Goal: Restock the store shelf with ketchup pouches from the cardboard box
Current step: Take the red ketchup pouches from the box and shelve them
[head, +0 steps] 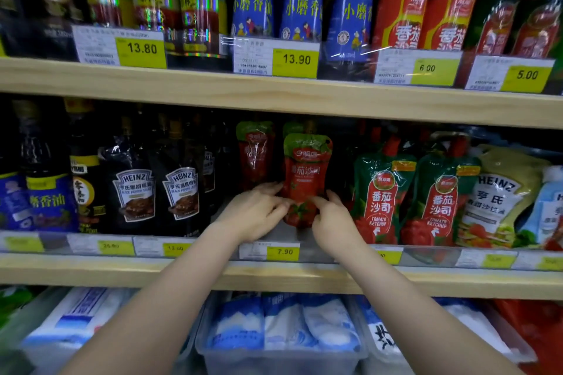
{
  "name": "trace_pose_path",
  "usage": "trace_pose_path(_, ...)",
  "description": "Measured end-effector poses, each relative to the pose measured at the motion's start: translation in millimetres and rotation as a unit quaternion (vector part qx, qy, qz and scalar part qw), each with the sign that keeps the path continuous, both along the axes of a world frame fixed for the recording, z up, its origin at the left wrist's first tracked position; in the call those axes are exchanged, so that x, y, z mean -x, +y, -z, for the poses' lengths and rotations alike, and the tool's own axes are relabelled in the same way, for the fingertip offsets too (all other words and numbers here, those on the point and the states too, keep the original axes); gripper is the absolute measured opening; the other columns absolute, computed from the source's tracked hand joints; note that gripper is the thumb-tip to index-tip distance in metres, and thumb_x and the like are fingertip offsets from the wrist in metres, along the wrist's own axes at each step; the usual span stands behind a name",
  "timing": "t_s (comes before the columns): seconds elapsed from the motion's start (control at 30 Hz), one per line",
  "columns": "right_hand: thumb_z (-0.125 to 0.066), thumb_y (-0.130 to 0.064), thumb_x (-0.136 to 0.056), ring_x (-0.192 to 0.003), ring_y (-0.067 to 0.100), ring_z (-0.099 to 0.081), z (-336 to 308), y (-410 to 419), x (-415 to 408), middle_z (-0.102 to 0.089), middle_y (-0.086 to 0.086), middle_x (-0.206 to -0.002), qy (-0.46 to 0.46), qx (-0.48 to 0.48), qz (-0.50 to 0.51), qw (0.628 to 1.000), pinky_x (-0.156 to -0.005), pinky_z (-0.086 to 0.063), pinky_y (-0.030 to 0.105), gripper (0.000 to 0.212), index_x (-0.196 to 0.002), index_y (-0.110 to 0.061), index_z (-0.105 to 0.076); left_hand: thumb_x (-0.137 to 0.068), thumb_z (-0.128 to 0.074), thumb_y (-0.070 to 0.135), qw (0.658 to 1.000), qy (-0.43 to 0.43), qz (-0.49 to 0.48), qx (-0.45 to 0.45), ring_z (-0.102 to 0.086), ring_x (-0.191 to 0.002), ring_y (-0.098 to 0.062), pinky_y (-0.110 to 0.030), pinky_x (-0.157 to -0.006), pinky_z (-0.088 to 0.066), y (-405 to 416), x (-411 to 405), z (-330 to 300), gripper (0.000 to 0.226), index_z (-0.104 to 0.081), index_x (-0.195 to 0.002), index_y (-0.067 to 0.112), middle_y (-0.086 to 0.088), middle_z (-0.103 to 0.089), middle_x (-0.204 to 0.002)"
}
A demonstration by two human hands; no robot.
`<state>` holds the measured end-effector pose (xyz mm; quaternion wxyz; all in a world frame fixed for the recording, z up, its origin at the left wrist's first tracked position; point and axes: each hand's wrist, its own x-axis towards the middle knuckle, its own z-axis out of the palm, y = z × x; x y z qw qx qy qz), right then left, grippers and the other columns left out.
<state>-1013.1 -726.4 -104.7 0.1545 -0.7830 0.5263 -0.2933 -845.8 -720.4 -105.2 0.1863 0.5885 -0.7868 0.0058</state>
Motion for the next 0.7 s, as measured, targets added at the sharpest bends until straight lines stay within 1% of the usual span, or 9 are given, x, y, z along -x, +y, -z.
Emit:
trace_pose_path(0.07, -0.038, 0.000, -0.087, -0.138, 0.031, -0.027, -1.1, 10.6, 4.1, -0.015, 0.017, -0.154, -0.010, 0.011, -0.021, 1.000, -0.108, -0.020, 0.020, 0.049, -0.134, -0.014, -0.044, -0.094, -0.037, 0.039, 0.999, 0.040, -0.023, 0.026, -0.029, -0.137, -0.016, -0.032, -0.106, -0.033, 9.8, -1.5, 1.0, 0.035, -0.061, -0.118, 0.031, 0.000, -0.037, -0.148)
trace_pose_path(0.17, -0.043, 0.000, -0.085, -0.138, 0.017, -0.027, 3.9, 37.7, 22.0, -0.023, 0.009, -0.152, -0.016, 0.057, -0.098, 0.993, -0.102, -0.015, 0.006, 0.050, -0.133, -0.015, -0.046, -0.084, -0.046, 0.036, 0.993, 0.079, -0.004, 0.085, -0.041, -0.130, -0.016, -0.036, -0.105, -0.037, 40.1, -2.2, 12.7, 0.035, -0.066, -0.109, 0.021, -0.001, -0.050, -0.138)
trace_pose_path(0.23, -0.044, 0.000, -0.085, -0.131, 0.003, -0.031, 17.9, 63.6, 35.8, -0.031, -0.001, -0.147, -0.022, 0.081, -0.160, 0.984, -0.099, -0.015, -0.003, 0.047, -0.128, -0.017, -0.051, -0.081, -0.051, 0.030, 0.990, 0.084, 0.022, 0.111, -0.047, -0.126, -0.019, -0.040, -0.106, -0.038, 69.6, 0.2, 32.1, 0.037, -0.065, -0.112, 0.015, -0.004, -0.055, -0.133)
trace_pose_path(0.27, -0.044, -0.001, -0.086, -0.127, -0.004, -0.030, 29.4, 77.2, 42.6, -0.033, -0.006, -0.144, -0.023, 0.081, -0.188, 0.979, -0.099, -0.015, -0.003, 0.045, -0.127, -0.018, -0.052, -0.081, -0.051, 0.031, 0.988, 0.080, 0.028, 0.126, -0.047, -0.125, -0.020, -0.041, -0.109, -0.034, 85.2, 2.2, 44.8, 0.041, -0.063, -0.116, 0.014, -0.004, -0.055, -0.133)
trace_pose_path(0.33, -0.042, -0.006, -0.086, -0.125, -0.010, -0.029, 60.7, 101.0, 55.9, -0.033, -0.014, -0.140, -0.005, 0.064, -0.225, 0.972, -0.102, -0.016, -0.001, 0.044, -0.126, -0.020, -0.052, -0.082, -0.051, 0.032, 0.985, 0.082, 0.034, 0.150, -0.043, -0.129, -0.017, -0.038, -0.113, -0.026, 114.9, 7.5, 71.5, 0.046, -0.058, -0.124, 0.014, -0.003, -0.051, -0.137)
trace_pose_path(0.43, -0.042, -0.011, -0.088, -0.131, -0.003, -0.030, 114.5, 126.1, 70.9, -0.028, -0.016, -0.140, 0.035, -0.005, -0.246, 0.969, -0.104, -0.018, 0.002, 0.042, -0.129, -0.022, -0.049, -0.084, -0.051, 0.032, 0.983, 0.132, 0.024, 0.128, -0.040, -0.129, -0.012, -0.031, -0.111, -0.028, 152.7, 13.0, 117.3, 0.044, -0.056, -0.124, 0.016, 0.003, -0.049, -0.135)
trace_pose_path(0.53, -0.043, -0.013, -0.090, -0.132, 0.006, -0.036, 160.6, 137.2, 81.5, -0.032, -0.009, -0.145, 0.064, -0.078, -0.233, 0.967, -0.105, -0.023, 0.010, 0.043, -0.130, -0.025, -0.046, -0.083, -0.050, 0.033, 0.985, 0.161, 0.001, 0.058, -0.042, -0.126, -0.009, -0.028, -0.107, -0.033, 180.7, 16.8, 165.9, 0.042, -0.057, -0.122, 0.019, 0.007, -0.050, -0.132)
trace_pose_path(0.63, -0.047, -0.011, -0.089, -0.131, 0.011, -0.039, 196.7, 141.8, 86.8, -0.036, -0.004, -0.144, 0.078, -0.128, -0.217, 0.964, -0.106, -0.024, 0.013, 0.042, -0.130, -0.022, -0.047, -0.083, -0.052, 0.034, 0.991, 0.133, -0.018, 0.000, -0.051, -0.120, -0.015, -0.034, -0.101, -0.042, 197.9, 20.9, 206.9, 0.041, -0.060, -0.120, 0.018, 0.002, -0.056, -0.128)
trace_pose_path(0.7, -0.050, -0.013, -0.090, -0.131, 0.011, -0.039, 216.6, 144.8, 88.0, -0.034, -0.005, -0.144, 0.084, -0.155, -0.224, 0.959, -0.108, -0.025, 0.014, 0.040, -0.129, -0.019, -0.049, -0.081, -0.056, 0.034, 0.995, 0.086, -0.025, -0.033, -0.054, -0.116, -0.019, -0.038, -0.102, -0.041, 204.6, 20.1, 228.6, 0.041, -0.061, -0.119, 0.018, 0.000, -0.058, -0.126)
